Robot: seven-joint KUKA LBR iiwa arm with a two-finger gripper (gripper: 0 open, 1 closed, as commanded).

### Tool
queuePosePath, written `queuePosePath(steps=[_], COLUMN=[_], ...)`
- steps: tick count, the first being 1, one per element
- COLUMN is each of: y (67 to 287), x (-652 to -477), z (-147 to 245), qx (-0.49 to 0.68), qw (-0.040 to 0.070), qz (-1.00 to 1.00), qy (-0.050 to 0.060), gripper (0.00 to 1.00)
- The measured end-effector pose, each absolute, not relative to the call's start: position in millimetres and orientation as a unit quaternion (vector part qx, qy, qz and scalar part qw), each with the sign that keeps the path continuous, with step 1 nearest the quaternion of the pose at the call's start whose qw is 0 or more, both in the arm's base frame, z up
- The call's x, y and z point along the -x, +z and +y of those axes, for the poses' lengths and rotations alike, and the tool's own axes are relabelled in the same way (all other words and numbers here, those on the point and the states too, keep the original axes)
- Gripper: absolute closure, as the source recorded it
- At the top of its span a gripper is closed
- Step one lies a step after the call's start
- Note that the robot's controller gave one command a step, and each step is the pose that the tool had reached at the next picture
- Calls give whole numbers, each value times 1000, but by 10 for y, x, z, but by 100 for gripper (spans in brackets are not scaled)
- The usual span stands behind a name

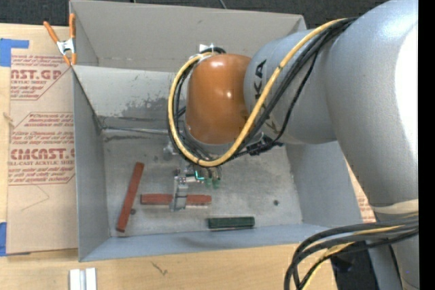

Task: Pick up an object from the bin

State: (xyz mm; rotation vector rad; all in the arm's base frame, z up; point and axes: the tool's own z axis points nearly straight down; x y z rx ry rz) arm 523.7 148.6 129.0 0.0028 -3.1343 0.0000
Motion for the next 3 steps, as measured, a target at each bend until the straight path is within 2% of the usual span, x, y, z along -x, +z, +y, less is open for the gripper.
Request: queuePosePath(steps=[1,2,3], y=[1335,698,698], x=[-5257,-5016,-5017], z=[1481,1153,1153], qx=[0,-40,-40], qw=[0,1,1], qz=[-1000,-999,-999], qy=[-1,0,0], gripper=[0,100,100])
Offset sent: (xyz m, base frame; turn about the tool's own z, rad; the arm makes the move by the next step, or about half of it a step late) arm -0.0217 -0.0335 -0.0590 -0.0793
